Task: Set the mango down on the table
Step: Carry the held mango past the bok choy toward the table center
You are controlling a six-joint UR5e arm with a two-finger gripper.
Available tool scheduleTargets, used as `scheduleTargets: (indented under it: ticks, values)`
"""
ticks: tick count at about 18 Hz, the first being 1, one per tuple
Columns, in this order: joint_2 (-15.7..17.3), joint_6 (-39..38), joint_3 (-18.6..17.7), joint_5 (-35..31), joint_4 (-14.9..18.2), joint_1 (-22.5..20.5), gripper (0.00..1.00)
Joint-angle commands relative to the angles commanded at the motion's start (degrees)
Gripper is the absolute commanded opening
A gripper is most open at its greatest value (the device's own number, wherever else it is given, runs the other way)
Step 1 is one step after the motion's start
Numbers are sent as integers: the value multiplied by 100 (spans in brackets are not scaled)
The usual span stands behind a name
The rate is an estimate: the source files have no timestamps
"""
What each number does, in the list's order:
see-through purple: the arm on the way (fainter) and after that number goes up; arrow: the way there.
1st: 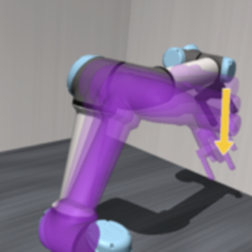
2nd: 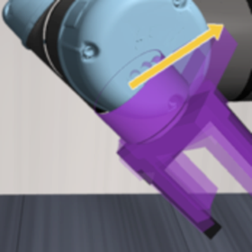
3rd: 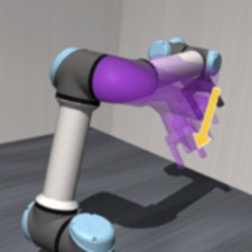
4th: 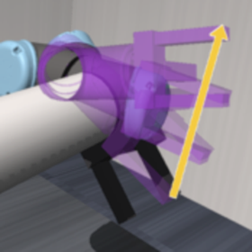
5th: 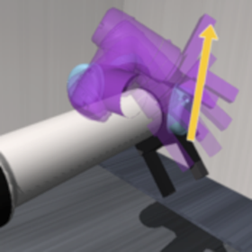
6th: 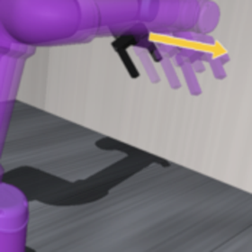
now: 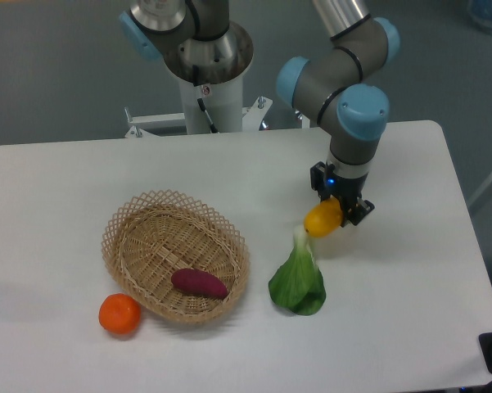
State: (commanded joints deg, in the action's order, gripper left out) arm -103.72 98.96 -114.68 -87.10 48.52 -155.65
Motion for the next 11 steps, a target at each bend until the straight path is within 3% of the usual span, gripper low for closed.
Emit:
scheduleTargets:
  ticks: [11]
  values:
    - [880,799,-1231,0,0,105,45]
